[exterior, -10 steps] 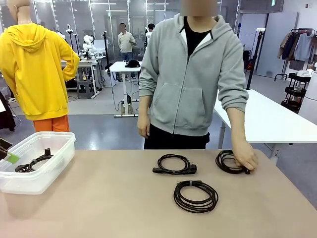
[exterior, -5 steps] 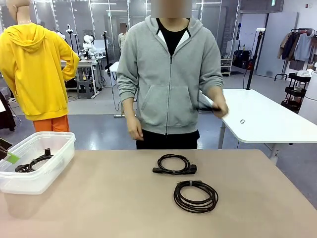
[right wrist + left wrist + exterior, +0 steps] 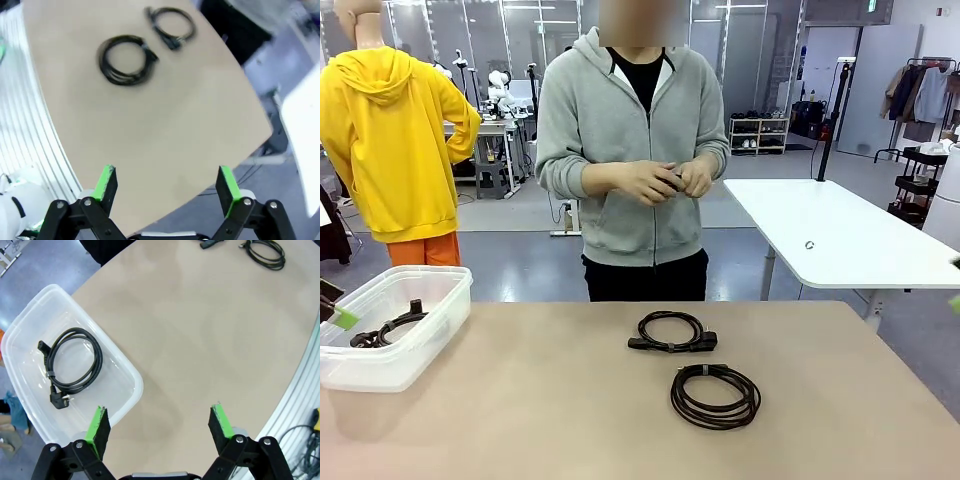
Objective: Organize and store the cables.
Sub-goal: Place the Power Cable into the Organizing box.
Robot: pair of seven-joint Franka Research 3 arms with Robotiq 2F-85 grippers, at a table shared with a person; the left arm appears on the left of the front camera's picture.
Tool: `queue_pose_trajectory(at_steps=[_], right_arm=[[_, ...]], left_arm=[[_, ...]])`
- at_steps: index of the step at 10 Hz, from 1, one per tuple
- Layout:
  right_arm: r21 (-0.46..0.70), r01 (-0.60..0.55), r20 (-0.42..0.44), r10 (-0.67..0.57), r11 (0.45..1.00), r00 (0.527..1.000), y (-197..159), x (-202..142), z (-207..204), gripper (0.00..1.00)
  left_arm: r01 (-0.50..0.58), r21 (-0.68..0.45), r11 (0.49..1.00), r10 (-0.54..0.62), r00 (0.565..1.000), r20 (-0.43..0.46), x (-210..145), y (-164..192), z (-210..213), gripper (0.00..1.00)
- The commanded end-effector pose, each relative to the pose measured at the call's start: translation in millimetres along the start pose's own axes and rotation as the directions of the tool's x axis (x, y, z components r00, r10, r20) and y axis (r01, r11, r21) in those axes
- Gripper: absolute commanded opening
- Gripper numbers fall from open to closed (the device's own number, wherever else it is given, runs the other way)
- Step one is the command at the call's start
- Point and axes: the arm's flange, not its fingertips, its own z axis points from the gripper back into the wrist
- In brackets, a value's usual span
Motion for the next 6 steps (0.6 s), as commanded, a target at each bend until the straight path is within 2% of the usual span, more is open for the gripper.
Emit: queue_pose_trajectory(at_steps=[1,3,4,6], right_arm=[[0.052,-0.230,-0.049,0.233,0.972,0.971,-14,66,-37,1.00],[0.142,-0.353,-0.113,0.369,0.925,0.922,8,126,-108,1.00],[0.181,-0.402,-0.133,0.427,0.897,0.894,27,140,-138,1.00],[0.189,-0.440,-0.141,0.468,0.878,0.873,51,154,-169,1.00]], left_arm=[[-0.005,0.008,1.000,0.005,1.000,-0.005,1,-1,0,1.00],[-0.005,0.008,1.000,0.005,1.000,-0.005,1,-1,0,1.00],[-0.005,0.008,1.000,0.005,1.000,-0.005,1,-1,0,1.00],[-0.005,0.008,1.000,0.005,1.000,-0.005,1,-1,0,1.00]])
